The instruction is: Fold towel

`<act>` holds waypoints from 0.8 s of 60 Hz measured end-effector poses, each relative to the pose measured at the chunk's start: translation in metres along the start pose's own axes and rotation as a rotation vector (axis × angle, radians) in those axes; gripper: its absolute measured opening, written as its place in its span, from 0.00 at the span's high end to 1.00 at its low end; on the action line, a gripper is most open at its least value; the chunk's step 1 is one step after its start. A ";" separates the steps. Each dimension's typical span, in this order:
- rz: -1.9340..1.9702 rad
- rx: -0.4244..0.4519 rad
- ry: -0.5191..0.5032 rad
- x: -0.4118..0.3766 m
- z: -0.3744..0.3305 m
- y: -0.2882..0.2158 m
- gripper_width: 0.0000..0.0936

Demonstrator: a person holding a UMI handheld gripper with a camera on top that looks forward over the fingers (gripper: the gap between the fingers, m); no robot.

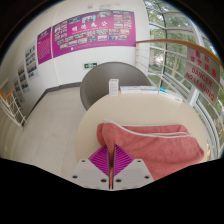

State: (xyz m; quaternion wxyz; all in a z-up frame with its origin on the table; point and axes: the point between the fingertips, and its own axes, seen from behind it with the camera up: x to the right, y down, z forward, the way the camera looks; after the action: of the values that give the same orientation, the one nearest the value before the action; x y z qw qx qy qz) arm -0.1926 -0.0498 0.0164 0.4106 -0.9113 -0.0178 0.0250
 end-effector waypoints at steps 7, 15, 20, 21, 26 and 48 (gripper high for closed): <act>0.098 0.065 -0.192 -0.043 -0.051 -0.047 0.96; 0.155 0.151 -0.253 -0.016 -0.085 -0.099 0.96; 0.152 0.139 -0.202 0.040 -0.078 -0.096 0.95; 0.144 0.135 -0.186 0.059 -0.075 -0.089 0.94; 0.099 0.070 -0.086 0.111 -0.046 -0.064 0.81; -0.047 0.035 0.035 0.196 -0.093 -0.035 0.09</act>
State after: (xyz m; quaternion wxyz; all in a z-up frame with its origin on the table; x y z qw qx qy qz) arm 0.0082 -0.0858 0.0982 0.4273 -0.9035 -0.0316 -0.0001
